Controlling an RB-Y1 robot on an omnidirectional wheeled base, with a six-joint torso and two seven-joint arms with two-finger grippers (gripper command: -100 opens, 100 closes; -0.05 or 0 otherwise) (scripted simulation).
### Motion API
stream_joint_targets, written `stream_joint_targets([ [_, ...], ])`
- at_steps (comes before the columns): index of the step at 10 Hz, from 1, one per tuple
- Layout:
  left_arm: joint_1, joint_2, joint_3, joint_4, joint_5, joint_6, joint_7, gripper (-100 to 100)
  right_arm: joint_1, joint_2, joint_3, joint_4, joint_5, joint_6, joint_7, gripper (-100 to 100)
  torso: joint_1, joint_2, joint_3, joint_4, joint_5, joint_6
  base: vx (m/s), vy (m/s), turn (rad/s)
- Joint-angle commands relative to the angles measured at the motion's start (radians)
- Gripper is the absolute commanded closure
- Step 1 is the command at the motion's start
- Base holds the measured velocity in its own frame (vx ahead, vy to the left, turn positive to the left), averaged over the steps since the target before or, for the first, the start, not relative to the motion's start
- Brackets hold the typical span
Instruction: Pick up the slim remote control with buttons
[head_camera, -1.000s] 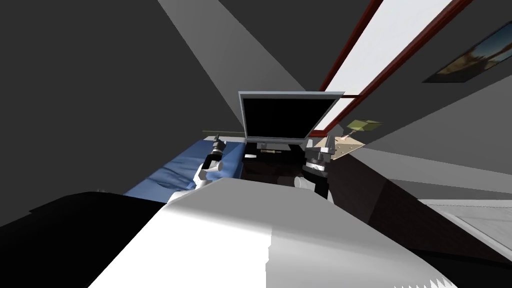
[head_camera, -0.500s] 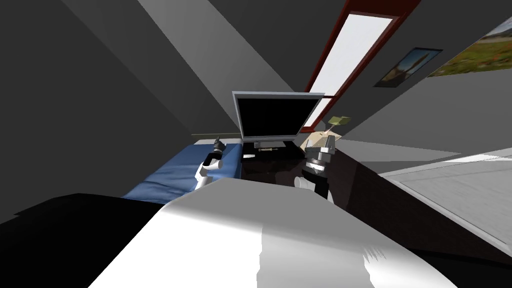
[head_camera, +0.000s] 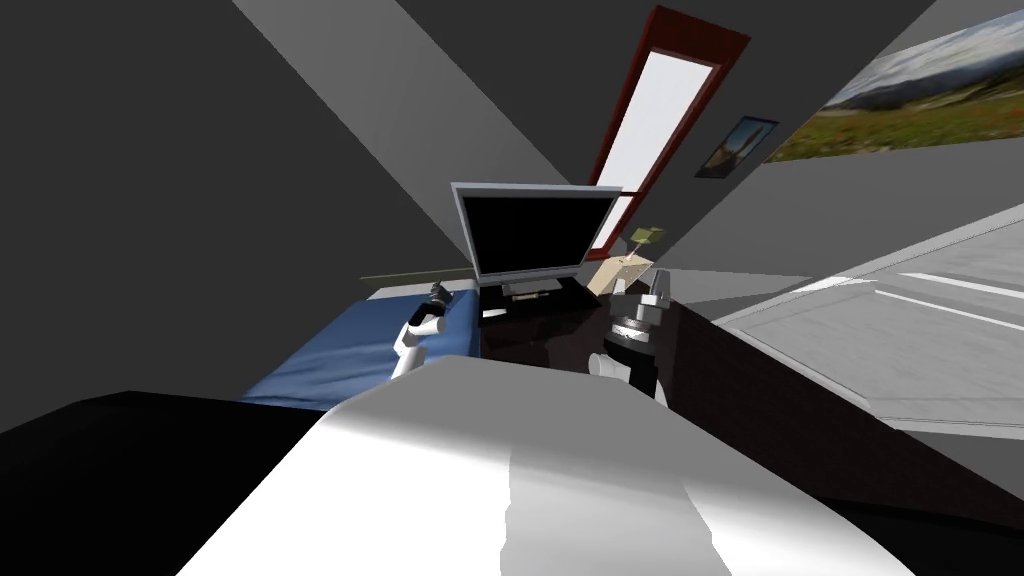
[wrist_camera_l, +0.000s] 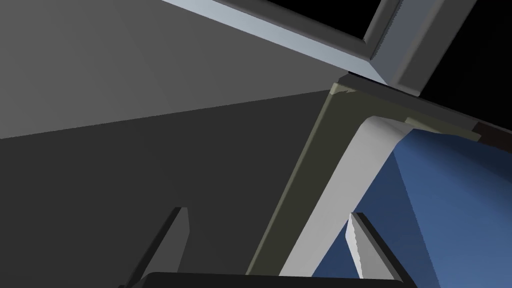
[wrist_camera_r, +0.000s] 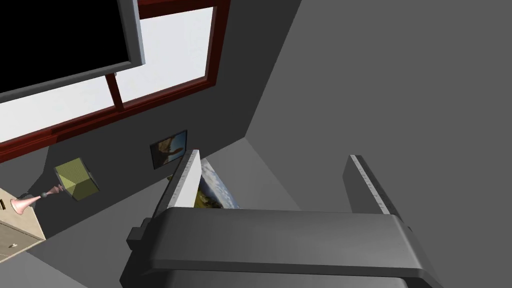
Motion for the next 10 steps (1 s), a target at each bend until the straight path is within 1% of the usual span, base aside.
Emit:
stream_joint_targets([
  [1,-0.015,0.004,0.007,0.035,0.005,0.031,0.01,-100,0.0,0.0,0.0,0.0,0.0,0.0,0.0,0,0.0,0.0,0.0,0.0,0.0,0.0,-0.02,0.065,-0.164],
  [2,-0.042,0.01,0.018,0.067,0.013,0.072,0.027,-100,0.0,0.0,0.0,0.0,0.0,0.0,0.0,0,-0.001,-0.001,0.0,0.0,0.0,-0.001,-0.024,0.065,-0.308],
  [3,-0.042,0.01,0.018,0.082,0.013,0.078,0.027,-100,0.0,0.0,0.0,0.0,0.0,0.0,0.0,0,0.0,-0.001,0.0,0.0,0.0,0.0,-0.025,0.058,-0.188],
  [4,-0.068,0.016,0.028,0.116,0.022,0.121,0.043,-100,0.0,0.0,0.0,0.0,0.0,0.0,0.0,0,-0.001,-0.001,0.0,0.0,0.0,-0.001,-0.023,0.056,-0.337],
  [5,-0.068,0.016,0.028,0.144,0.022,0.125,0.043,-100,0.0,0.0,0.0,0.0,0.0,0.0,0.0,0,-0.001,-0.001,-0.001,0.0,0.0,0.0,-0.02,0.052,-0.168],
  [6,-0.093,0.023,0.036,0.183,0.03,0.161,0.059,-100,0.0,0.0,0.0,0.0,0.0,0.0,0.0,0,-0.001,-0.001,-0.001,0.0,0.0,-0.001,-0.024,0.043,-0.362],
  [7,-0.093,0.023,0.036,0.203,0.03,0.172,0.059,-100,0.0,0.0,0.0,0.0,0.0,0.0,0.0,0,-0.002,-0.001,-0.001,0.0,0.0,0.0,-0.009,0.024,-0.129],
  [8,-0.118,0.031,0.044,0.247,0.039,0.206,0.075,-100,0.0,0.0,0.0,0.0,0.0,0.0,0.0,0,-0.003,-0.002,-0.001,0.0,-0.001,-0.002,-0.007,-0.044,-0.131],
  [9,-0.118,0.031,0.044,0.263,0.039,0.218,0.075,-100,0.0,0.0,0.0,0.0,0.0,0.0,0.0,0,-0.007,-0.002,-0.001,-0.001,-0.001,-0.001,-0.009,-0.045,-0.143],
  [10,-0.143,0.04,0.049,0.296,0.046,0.252,0.09,-100,0.0,0.0,0.0,0.0,0.0,0.0,0.0,0,-0.008,-0.002,-0.001,0.0,-0.002,-0.001,-0.01,-0.05,-0.16],
])
